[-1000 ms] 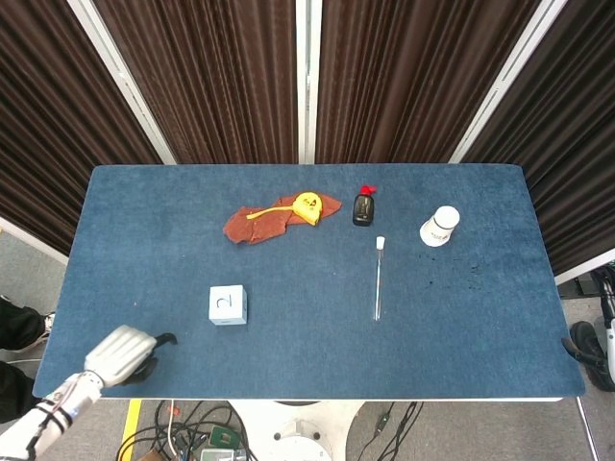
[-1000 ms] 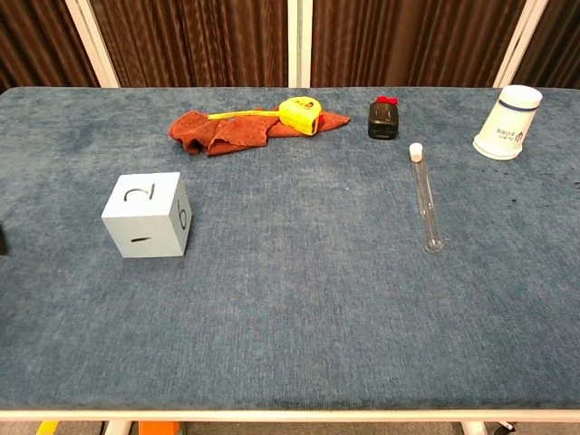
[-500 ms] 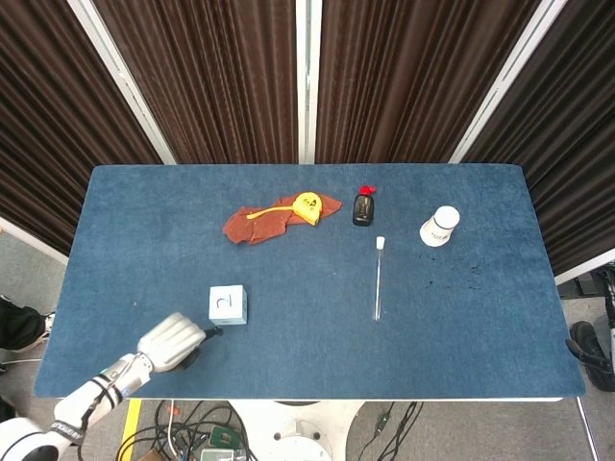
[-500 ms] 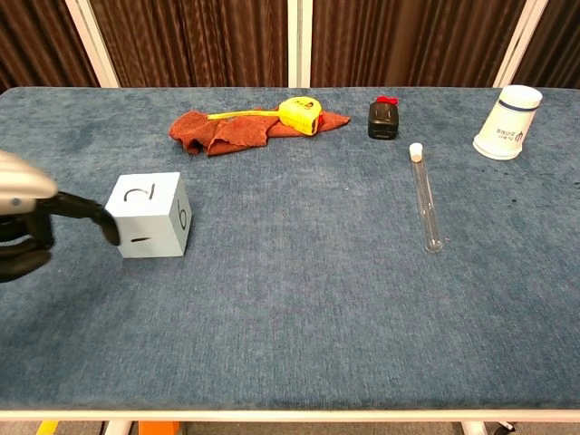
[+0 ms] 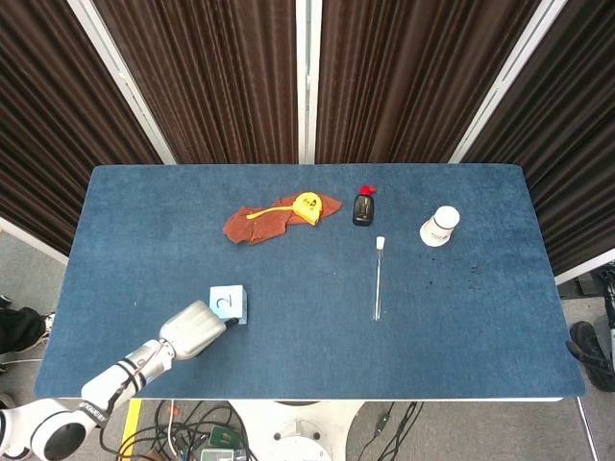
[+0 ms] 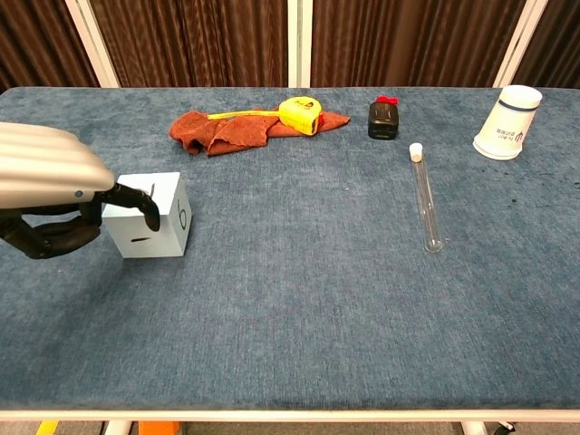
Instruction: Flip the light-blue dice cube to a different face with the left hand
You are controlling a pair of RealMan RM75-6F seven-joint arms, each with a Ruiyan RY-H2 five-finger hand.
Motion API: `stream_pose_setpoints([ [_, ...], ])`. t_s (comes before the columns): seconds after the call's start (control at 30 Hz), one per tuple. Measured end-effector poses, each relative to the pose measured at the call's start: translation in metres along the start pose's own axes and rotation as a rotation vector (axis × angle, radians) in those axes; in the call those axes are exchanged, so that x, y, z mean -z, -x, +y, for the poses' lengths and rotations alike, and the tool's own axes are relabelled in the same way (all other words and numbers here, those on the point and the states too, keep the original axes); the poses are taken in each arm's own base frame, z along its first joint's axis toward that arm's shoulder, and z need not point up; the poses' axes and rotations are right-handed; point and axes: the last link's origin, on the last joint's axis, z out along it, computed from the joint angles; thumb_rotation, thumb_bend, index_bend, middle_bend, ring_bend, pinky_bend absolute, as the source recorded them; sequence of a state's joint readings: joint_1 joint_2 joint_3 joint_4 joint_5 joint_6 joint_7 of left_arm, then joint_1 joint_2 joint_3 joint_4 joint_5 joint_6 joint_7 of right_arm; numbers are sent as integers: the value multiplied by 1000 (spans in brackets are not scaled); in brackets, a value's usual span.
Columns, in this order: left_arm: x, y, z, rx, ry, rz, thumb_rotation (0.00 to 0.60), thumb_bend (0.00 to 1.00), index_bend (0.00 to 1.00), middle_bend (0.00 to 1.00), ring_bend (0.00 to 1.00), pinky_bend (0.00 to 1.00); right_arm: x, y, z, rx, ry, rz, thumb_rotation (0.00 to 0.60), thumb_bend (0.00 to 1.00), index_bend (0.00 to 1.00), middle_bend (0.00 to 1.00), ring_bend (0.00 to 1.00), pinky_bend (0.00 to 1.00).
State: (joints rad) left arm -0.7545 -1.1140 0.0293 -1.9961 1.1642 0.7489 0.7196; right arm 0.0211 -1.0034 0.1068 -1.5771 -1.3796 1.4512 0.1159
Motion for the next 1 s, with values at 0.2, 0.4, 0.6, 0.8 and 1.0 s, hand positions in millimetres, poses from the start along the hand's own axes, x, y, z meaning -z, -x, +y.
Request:
stream_pose_setpoints([
  [0.2,-9,-9,1,-42,4,-14,600,630,205,801,859,887,-1,1,3,-4,13,-12,600,66,0,0,0,0],
  [0.4,-18,-17,2,-72,14,-14,600,631,205,804,862,889,-1,1,4,-4,14,-11,600,65,0,0,0,0],
  [0.6,-26,-22,2,-97,10,-5,600,632,205,806,863,890,-1,1,6,-4,17,-11,600,65,0,0,0,0],
  [0.8,-36,-28,-4,-114,-8,-5,600,639,205,808,868,893,-1,2,6,-5,18,-12,600,66,0,0,0,0],
  [1.0,-43,-34,-6,-135,-14,-10,600,644,205,809,876,898,-1,2,7,-4,19,-13,600,66,0,0,0,0],
])
